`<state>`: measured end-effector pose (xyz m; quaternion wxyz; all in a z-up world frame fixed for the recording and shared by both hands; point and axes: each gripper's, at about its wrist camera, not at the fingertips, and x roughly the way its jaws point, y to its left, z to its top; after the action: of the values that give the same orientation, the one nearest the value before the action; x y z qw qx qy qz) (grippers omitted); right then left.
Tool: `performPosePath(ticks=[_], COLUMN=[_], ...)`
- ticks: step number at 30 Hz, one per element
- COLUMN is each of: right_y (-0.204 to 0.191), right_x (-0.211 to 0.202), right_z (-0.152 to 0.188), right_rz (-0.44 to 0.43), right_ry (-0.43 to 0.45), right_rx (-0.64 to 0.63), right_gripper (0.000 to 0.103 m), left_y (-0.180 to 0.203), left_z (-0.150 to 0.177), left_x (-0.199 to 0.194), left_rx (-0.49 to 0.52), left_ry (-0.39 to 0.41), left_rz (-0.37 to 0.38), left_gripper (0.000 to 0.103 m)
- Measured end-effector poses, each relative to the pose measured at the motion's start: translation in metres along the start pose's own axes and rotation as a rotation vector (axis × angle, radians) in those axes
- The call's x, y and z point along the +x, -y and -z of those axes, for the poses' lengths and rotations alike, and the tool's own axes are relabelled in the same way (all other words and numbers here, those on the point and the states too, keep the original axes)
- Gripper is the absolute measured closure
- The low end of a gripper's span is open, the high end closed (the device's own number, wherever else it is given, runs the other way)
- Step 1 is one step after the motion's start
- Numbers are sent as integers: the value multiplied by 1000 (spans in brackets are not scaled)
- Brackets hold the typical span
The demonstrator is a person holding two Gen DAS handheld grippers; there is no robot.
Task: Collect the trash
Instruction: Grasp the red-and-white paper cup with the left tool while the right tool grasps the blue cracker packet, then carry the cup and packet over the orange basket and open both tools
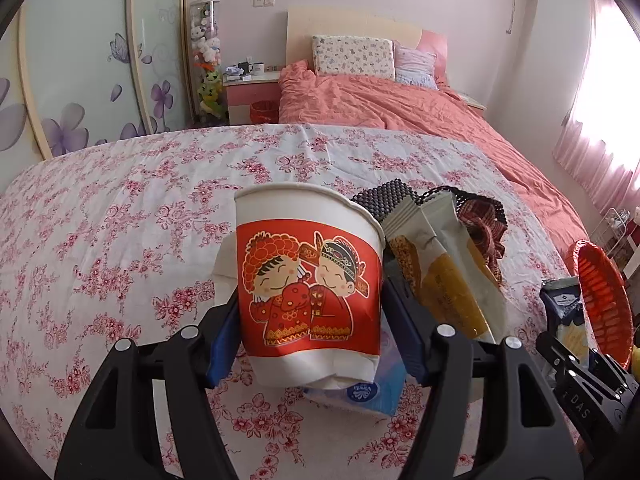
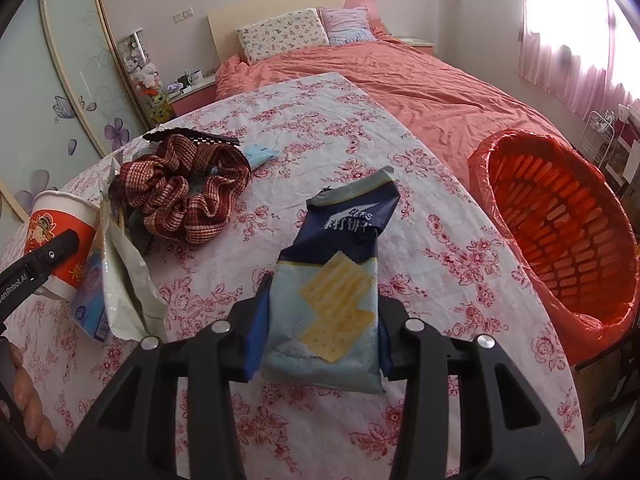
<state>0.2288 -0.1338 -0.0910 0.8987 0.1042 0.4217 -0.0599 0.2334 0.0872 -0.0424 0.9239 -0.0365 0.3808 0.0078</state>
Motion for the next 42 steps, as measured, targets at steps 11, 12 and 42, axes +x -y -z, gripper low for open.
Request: performPosePath(ticks=[11,12,42], right_y=[6,7,79], right_x=[-38,-43,-152], right_z=[-6,-7,-23], right_rz=[-36,-39,-9], right_ry=[72,83,319], right_rx=[7,6,72], right_gripper=[61,61,61], left_y=[1,3,99], left_z=[-6,-6,0], left_x=[-25,-28,-82], left_rx=[7,10,134], left_ry=[51,56,139], left_rz=[0,1,172], left_gripper=[37,37,37])
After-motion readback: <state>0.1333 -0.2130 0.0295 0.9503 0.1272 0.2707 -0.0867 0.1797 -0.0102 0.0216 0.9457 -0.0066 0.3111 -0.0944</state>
